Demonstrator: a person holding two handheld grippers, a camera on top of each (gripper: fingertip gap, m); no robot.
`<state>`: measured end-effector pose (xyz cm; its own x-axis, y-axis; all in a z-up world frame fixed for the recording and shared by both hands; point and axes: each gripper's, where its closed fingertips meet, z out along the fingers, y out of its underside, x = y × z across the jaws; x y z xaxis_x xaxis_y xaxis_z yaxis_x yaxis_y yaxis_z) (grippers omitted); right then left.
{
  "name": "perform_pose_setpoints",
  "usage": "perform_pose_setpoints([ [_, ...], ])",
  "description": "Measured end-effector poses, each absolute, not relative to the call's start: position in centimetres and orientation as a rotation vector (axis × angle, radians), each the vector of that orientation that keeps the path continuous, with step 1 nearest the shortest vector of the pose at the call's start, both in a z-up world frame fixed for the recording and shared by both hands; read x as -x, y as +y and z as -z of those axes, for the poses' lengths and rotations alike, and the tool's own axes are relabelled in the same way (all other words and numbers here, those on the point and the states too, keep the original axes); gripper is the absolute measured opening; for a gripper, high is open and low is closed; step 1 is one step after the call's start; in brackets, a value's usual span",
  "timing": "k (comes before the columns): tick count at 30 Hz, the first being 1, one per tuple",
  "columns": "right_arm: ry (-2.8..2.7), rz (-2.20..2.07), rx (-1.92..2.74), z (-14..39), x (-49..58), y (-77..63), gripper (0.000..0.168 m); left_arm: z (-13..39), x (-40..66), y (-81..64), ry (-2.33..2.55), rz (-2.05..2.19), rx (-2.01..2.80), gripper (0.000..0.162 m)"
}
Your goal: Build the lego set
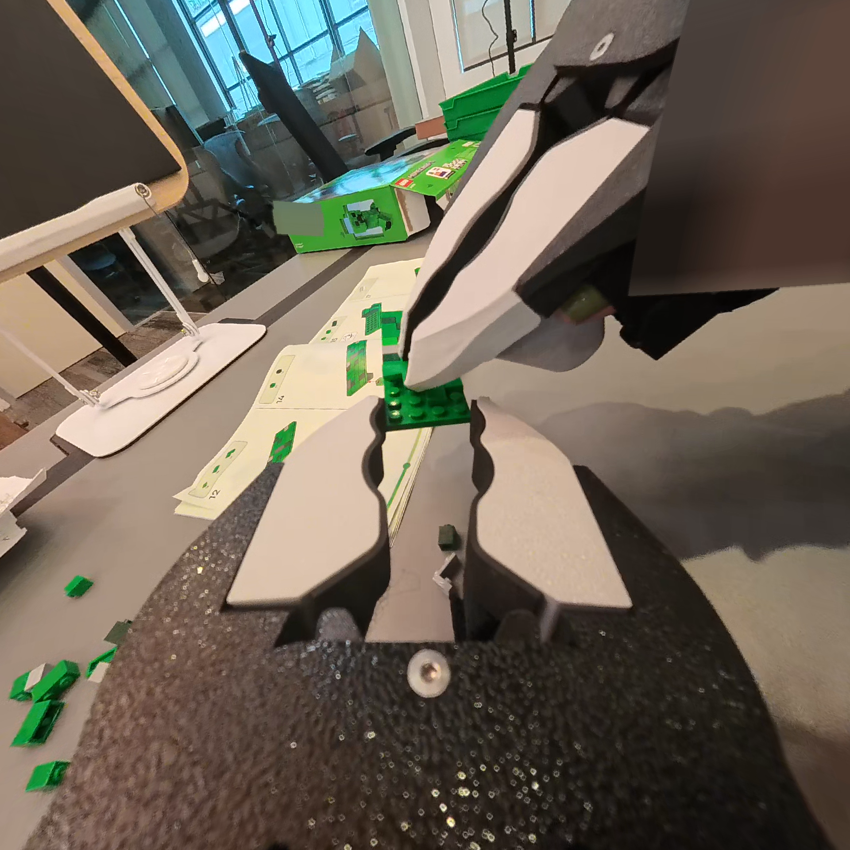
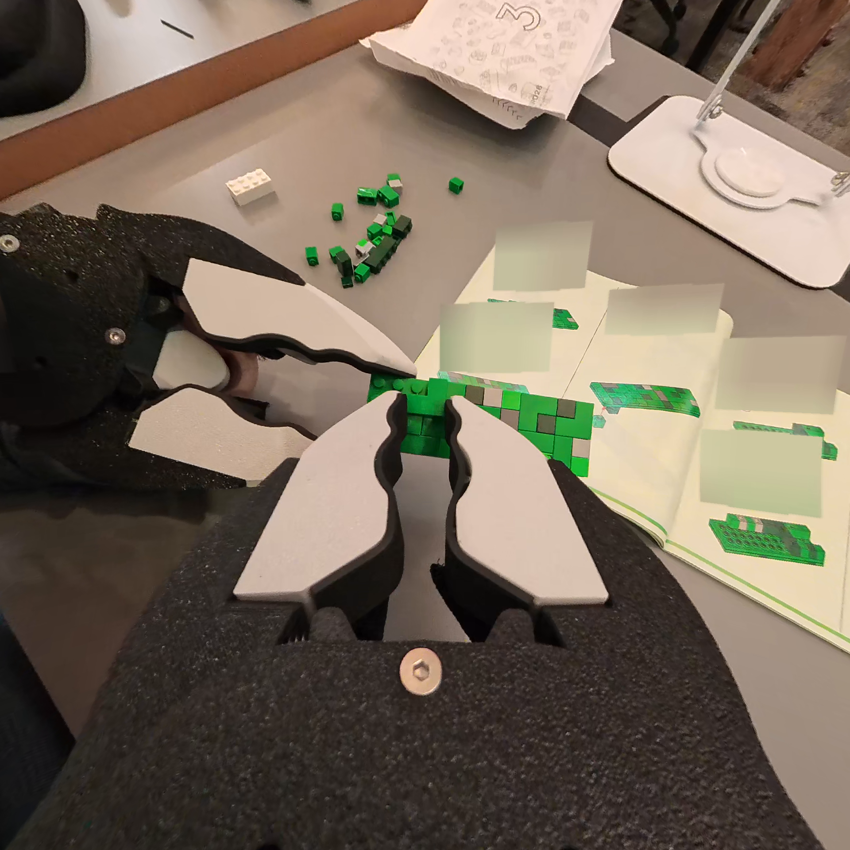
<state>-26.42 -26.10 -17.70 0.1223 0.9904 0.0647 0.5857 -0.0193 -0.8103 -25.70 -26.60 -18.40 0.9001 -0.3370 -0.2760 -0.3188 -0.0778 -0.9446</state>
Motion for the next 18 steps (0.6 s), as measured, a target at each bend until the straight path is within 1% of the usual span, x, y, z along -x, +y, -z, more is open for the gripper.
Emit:
perform_pose_setpoints([
  [7, -1.563, -0.722, 1.704, 18.0, 26.2, -26.3, 0.021, 18.6, 25.6, -26.6, 0.522, 0.018, 1.679, 0.034],
  [10, -1.589, -0.709, 1.687, 17.7, 25.8, -26.2, 0.029, 18.6, 25.3, -26.6, 0.543, 0.036, 1.674, 0.034],
  [12, -1.634, -0.722, 1.606, 16.6, 25.4, -25.6, 0.032, 18.7, 24.6, -26.8, 0.599, 0.085, 1.657, 0.034],
  [15, -1.848, -0.856, 1.451, 14.8, 23.9, -25.2, 0.030, 18.7, 22.7, -27.7, 0.725, 0.228, 1.612, 0.034],
  [16, -1.936, -0.918, 1.419, 14.5, 23.3, -25.0, 0.032, 18.8, 22.1, -28.0, 0.763, 0.279, 1.600, 0.034],
  [17, -2.029, -0.994, 1.399, 14.4, 22.8, -24.9, 0.040, 18.9, 21.5, -28.4, 0.801, 0.331, 1.589, 0.034],
  [18, -2.116, -1.073, 1.394, 14.4, 22.3, -24.8, 0.041, 19.0, 21.1, -28.7, 0.831, 0.372, 1.581, 0.034],
])
